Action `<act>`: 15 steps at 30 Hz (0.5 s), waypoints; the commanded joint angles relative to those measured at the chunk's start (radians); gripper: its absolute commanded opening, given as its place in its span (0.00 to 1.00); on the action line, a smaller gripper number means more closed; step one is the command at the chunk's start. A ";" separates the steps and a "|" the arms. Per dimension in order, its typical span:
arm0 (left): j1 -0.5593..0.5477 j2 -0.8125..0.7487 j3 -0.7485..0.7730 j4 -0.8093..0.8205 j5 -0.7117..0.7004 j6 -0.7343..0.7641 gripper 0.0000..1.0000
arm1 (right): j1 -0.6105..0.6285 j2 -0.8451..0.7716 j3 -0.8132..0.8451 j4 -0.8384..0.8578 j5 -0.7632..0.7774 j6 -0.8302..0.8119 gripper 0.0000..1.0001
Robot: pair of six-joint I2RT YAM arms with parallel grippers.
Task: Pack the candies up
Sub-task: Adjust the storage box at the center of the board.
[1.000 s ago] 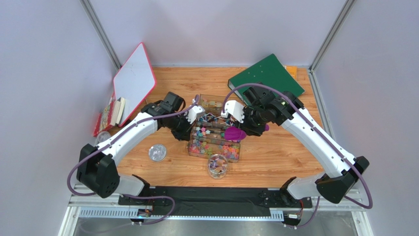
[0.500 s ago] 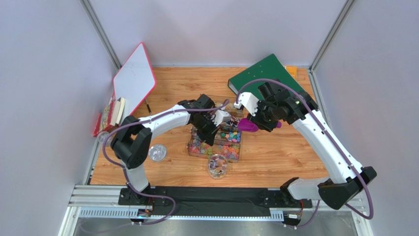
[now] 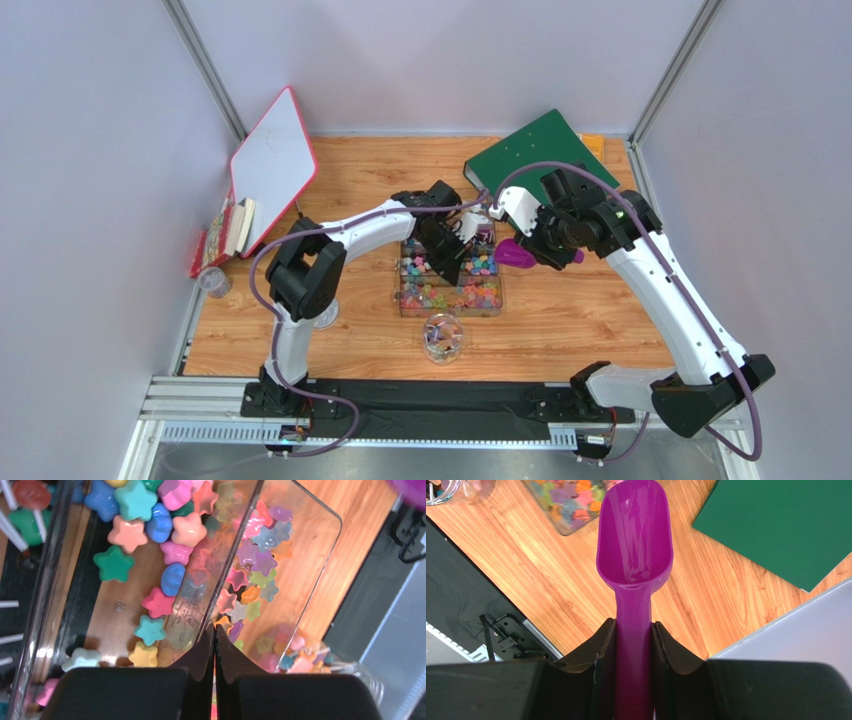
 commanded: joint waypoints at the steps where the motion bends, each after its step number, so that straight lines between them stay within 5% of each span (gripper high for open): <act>1: 0.015 0.064 0.091 0.075 -0.106 0.028 0.00 | -0.008 -0.009 -0.007 -0.081 0.002 0.006 0.00; 9: 0.042 0.008 0.055 0.091 -0.139 0.045 0.00 | -0.007 -0.011 -0.058 -0.116 -0.033 -0.092 0.00; 15: 0.080 -0.226 0.026 0.066 0.033 0.059 0.00 | -0.014 0.041 -0.035 -0.136 -0.019 -0.252 0.00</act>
